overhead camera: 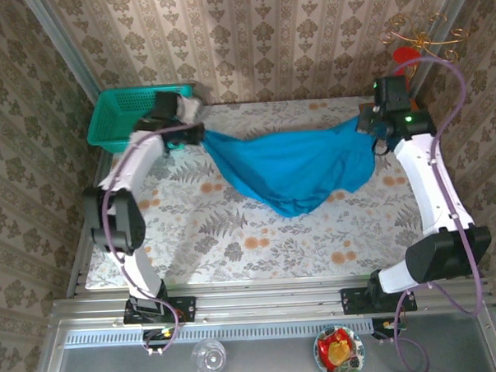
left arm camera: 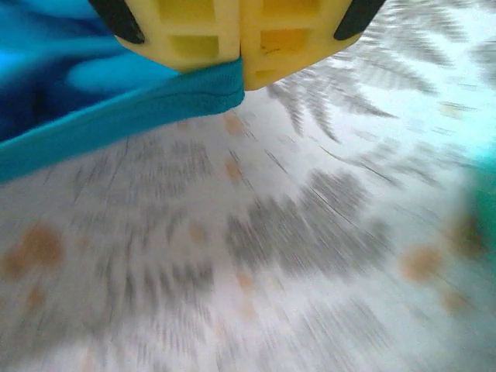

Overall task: Fold the inside-out t-shirt
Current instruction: Flatten out the T-shirt at the center of the table.

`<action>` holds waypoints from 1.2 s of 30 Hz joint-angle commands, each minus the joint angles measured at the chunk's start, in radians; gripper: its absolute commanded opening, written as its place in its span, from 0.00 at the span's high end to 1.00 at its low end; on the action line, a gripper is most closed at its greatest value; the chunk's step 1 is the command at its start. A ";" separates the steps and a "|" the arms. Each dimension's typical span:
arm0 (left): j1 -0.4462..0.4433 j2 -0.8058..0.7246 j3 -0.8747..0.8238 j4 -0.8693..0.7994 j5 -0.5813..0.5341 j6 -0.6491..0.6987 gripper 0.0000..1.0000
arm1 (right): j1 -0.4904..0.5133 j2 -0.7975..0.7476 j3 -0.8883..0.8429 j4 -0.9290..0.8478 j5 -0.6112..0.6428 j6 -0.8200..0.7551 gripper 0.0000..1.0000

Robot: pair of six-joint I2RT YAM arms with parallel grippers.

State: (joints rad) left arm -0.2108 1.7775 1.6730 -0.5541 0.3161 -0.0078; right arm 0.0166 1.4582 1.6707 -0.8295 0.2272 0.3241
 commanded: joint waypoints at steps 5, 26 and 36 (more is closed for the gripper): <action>0.225 -0.159 0.249 0.082 0.318 -0.202 1.00 | -0.068 0.069 0.465 -0.046 0.026 -0.018 1.00; 0.031 -0.617 -0.908 0.324 0.270 -0.381 1.00 | -0.087 -0.334 -0.708 0.132 -0.274 0.236 1.00; -0.054 -0.544 -1.003 0.370 0.217 -0.415 1.00 | -0.087 -0.319 -0.854 0.114 -0.187 0.268 0.95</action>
State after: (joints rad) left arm -0.2531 1.2335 0.6594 -0.2138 0.5667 -0.4068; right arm -0.0631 1.1782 0.8425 -0.7094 -0.0078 0.5495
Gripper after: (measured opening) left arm 0.050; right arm 0.058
